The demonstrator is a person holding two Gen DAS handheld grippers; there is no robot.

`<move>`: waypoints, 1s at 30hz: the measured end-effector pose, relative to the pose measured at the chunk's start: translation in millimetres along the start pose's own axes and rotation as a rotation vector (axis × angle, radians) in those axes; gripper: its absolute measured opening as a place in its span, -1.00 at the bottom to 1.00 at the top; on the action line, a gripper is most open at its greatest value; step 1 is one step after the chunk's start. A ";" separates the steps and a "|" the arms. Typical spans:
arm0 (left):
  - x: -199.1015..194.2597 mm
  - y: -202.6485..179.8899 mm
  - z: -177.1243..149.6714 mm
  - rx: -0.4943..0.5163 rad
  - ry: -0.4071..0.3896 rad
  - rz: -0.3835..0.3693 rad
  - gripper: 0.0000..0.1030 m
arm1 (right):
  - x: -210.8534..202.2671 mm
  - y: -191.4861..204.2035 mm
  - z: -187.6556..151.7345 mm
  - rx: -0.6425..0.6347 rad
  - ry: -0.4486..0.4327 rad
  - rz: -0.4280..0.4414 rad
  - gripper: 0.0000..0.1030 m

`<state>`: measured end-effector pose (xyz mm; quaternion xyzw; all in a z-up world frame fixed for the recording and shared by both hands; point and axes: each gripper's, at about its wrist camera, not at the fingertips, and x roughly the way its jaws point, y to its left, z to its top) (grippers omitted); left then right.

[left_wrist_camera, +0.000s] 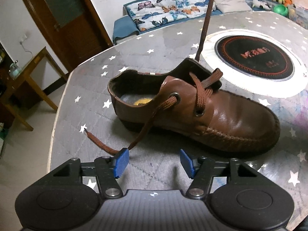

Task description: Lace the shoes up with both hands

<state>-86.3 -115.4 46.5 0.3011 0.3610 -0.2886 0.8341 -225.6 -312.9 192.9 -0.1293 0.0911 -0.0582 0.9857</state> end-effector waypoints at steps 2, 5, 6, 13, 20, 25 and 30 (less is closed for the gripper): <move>2.5 -0.1 0.6 0.007 0.005 0.003 0.21 | -0.7 0.3 0.5 0.000 0.000 0.000 -0.98; 4.5 0.9 1.5 0.017 0.008 0.010 0.21 | -1.1 0.4 0.7 -0.003 0.001 -0.001 -0.98; 5.1 1.0 1.9 0.022 0.010 0.011 0.19 | -0.8 0.1 0.7 -0.001 0.002 -0.002 -0.98; 10.2 0.2 4.1 0.079 0.012 0.007 0.03 | 0.7 -0.5 0.5 0.005 0.004 -0.005 -0.98; 14.3 3.9 4.9 0.063 0.003 -0.004 -0.46 | 1.3 -2.6 -1.2 0.010 0.010 -0.007 -0.97; 7.1 7.1 3.4 0.041 -0.046 0.009 -0.71 | 1.1 -4.1 -2.3 0.013 0.015 -0.010 -0.97; 1.4 4.8 0.5 0.082 -0.076 0.030 -0.70 | 2.4 -4.8 -3.5 0.019 0.019 -0.012 -0.97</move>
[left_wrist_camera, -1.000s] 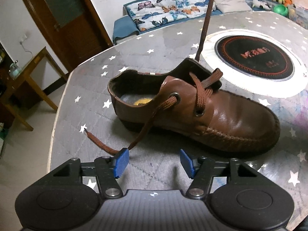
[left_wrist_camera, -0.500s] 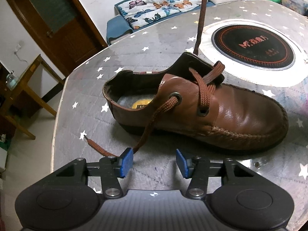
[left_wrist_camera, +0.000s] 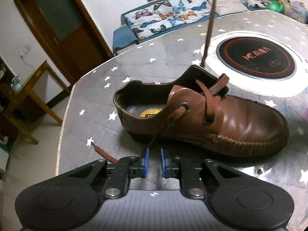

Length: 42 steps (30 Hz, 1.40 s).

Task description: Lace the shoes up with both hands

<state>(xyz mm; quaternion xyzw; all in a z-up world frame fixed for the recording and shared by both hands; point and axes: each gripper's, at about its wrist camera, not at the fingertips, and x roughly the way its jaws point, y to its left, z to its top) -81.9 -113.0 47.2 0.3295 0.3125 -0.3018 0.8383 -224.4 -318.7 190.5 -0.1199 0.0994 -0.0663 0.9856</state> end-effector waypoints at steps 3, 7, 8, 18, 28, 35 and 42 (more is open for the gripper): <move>-3.1 -5.6 -0.8 0.052 -0.020 0.012 -0.59 | -0.7 -0.5 -0.7 0.006 -0.001 0.004 -0.97; -0.4 -4.2 0.0 0.045 -0.034 0.005 -0.31 | -2.1 -0.6 -1.5 0.007 -0.004 0.006 -0.97; 1.0 -3.9 0.7 0.044 -0.036 0.003 -0.29 | -2.5 -0.5 -1.8 0.007 -0.005 0.007 -0.97; 8.6 -4.2 0.0 0.066 -0.085 0.013 -0.83 | -1.6 -0.2 -3.2 0.008 -0.004 0.010 -0.97; -27.3 15.5 -4.2 -0.127 -0.166 0.226 -0.91 | 1.7 0.5 -8.5 0.005 0.016 -0.008 -0.97; -41.0 21.6 -0.3 -0.252 -0.227 0.282 -0.92 | -7.9 9.6 -6.3 -0.022 -0.022 0.000 -0.97; -44.9 31.2 6.8 -0.290 -0.255 0.295 -0.93 | -38.9 28.8 -0.5 -0.071 -0.152 0.002 -0.98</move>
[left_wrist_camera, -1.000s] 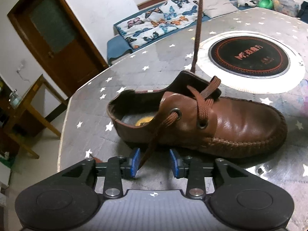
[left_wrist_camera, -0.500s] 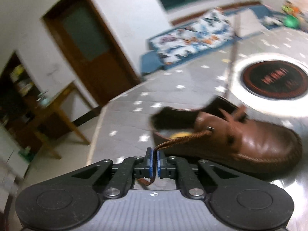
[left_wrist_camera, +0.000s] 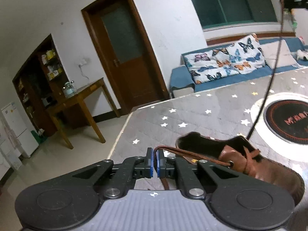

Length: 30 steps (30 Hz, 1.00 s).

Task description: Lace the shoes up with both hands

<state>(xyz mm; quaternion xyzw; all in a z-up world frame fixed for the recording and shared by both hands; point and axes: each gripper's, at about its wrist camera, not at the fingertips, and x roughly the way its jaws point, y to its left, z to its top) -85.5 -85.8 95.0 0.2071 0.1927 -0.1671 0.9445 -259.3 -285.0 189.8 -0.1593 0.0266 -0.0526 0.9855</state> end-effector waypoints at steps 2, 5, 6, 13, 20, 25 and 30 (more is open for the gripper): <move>-1.3 2.4 2.6 -0.015 -0.007 -0.003 -0.93 | -10.4 7.8 3.7 -0.024 -0.046 -0.007 -0.99; -3.3 5.3 8.7 -0.023 -0.029 -0.006 -0.94 | -22.1 19.0 7.4 -0.058 -0.092 -0.003 -0.99; -3.6 4.8 10.9 -0.021 -0.037 -0.008 -0.94 | -25.7 23.3 8.5 -0.073 -0.105 0.000 -0.99; 0.6 -3.0 24.8 -0.017 -0.062 -0.056 -0.96 | -51.0 51.9 21.4 -0.129 -0.192 0.043 -0.99; -5.8 -10.9 32.4 0.010 -0.081 -0.128 -0.96 | -33.4 46.8 25.1 -0.113 -0.148 0.013 -0.99; 7.9 -15.0 34.8 0.069 -0.048 -0.118 -0.94 | -10.4 39.2 23.0 -0.124 -0.066 -0.017 -0.98; 22.6 -19.0 34.0 0.123 -0.002 -0.107 -0.83 | 17.8 28.3 19.6 -0.100 0.034 -0.008 -0.93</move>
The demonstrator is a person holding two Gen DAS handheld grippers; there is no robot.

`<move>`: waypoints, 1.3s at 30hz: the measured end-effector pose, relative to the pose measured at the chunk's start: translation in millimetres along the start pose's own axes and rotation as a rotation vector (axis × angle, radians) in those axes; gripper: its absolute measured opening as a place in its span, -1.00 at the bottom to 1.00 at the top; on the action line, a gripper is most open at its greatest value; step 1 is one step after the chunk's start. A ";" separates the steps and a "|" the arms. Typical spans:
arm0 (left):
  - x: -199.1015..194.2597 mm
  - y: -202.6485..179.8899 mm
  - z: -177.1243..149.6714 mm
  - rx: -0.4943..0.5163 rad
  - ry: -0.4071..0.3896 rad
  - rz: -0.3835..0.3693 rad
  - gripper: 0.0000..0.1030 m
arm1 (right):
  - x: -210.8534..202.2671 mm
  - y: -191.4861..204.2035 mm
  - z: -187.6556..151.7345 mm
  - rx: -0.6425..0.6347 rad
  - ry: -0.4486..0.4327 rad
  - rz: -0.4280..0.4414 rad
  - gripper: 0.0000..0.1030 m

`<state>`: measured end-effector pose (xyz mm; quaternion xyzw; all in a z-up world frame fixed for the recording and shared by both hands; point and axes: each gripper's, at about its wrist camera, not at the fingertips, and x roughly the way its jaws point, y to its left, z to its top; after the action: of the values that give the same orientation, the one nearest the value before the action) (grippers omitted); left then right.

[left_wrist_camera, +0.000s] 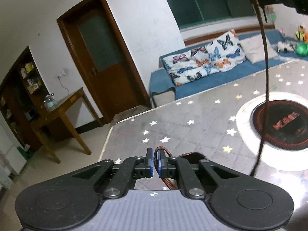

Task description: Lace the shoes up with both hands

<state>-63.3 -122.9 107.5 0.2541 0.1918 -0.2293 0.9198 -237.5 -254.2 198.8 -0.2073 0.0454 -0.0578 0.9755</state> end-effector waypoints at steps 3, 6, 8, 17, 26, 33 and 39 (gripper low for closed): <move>8.4 1.5 -0.5 -0.001 0.028 0.002 -0.71 | 20.6 -6.7 -1.0 0.042 0.061 0.025 -0.89; 12.9 7.7 0.8 -0.027 0.042 -0.004 -0.42 | 33.2 -8.5 1.0 0.069 0.098 0.051 -0.45; 13.1 10.6 2.6 -0.036 0.041 0.000 -0.23 | 40.2 -8.8 0.3 0.083 0.112 0.055 -0.41; 5.1 19.6 4.9 -0.074 0.036 -0.005 0.18 | 66.0 -6.0 1.0 0.113 0.197 0.060 -0.09; -10.0 21.5 3.3 -0.094 0.018 -0.006 0.56 | 62.6 3.8 -9.2 0.157 0.239 0.136 -0.06; -15.4 25.0 5.5 -0.121 0.027 0.028 0.80 | 52.7 17.8 -29.1 0.220 0.325 0.219 0.06; -23.4 24.3 -3.8 -0.170 0.047 0.021 0.86 | 46.2 21.4 -49.2 0.270 0.395 0.265 0.08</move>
<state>-70.8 -94.7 124.7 0.1822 0.2295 -0.1966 0.9357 -195.4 -260.5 142.3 -0.0522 0.2534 0.0255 0.9656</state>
